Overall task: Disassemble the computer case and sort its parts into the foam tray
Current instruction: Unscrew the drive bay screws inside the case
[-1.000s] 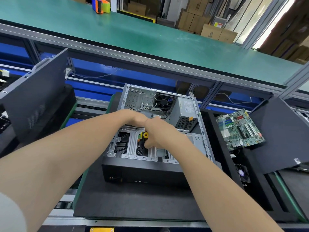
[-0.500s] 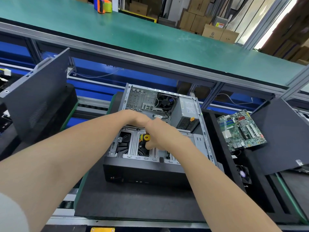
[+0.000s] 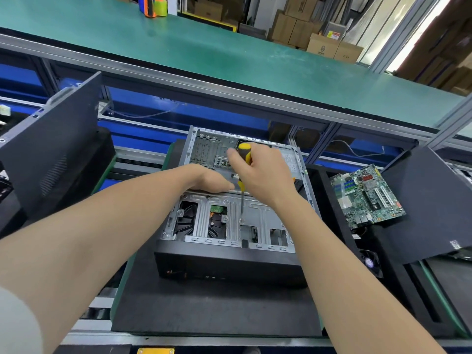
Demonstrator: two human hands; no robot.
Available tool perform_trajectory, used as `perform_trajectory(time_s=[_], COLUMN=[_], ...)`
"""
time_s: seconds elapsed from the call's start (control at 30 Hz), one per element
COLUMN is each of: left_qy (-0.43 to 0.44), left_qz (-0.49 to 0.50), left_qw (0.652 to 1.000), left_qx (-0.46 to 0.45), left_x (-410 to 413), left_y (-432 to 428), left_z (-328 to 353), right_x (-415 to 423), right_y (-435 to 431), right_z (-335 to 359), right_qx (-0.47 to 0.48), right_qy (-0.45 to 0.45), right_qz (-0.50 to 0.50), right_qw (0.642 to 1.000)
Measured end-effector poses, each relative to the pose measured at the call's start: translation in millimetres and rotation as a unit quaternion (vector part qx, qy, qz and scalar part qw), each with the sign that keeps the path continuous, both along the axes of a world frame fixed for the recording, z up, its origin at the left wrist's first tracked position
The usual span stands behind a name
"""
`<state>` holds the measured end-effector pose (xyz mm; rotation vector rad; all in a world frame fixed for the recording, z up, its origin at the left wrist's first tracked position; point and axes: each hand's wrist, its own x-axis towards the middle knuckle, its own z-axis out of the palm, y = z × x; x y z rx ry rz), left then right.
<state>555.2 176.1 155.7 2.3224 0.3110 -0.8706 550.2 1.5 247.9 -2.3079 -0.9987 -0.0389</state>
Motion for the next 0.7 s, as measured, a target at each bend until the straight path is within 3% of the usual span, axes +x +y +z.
perform_trajectory(time_s=[0.23, 0.4, 0.53, 0.7], left_qy=[-0.027, 0.097, 0.209, 0.248], left_qz=[-0.064, -0.213, -0.174, -0.144], left_qw=[0.997, 0.972, 0.962, 0.957], left_qx=[0.044, 0.037, -0.006, -0.032], left_x=[1.9, 9.9, 21.9, 29.0], left_y=[-4.6, 6.0, 11.4, 14.8], left_z=[2.9, 20.2, 9.8, -4.7], right_x=[-0.4, 0.0, 4.4, 7.4], right_y=[-1.6, -2.0, -1.7, -2.8], right_z=[-2.2, -6.9, -6.5, -9.1], right_qx=[0.108, 0.140, 0.125, 0.130], right_qy=[0.025, 0.069, 0.075, 0.072], right_qz=[-0.001, -0.017, -0.015, -0.022], right_qw=[0.994, 0.988, 0.989, 0.989])
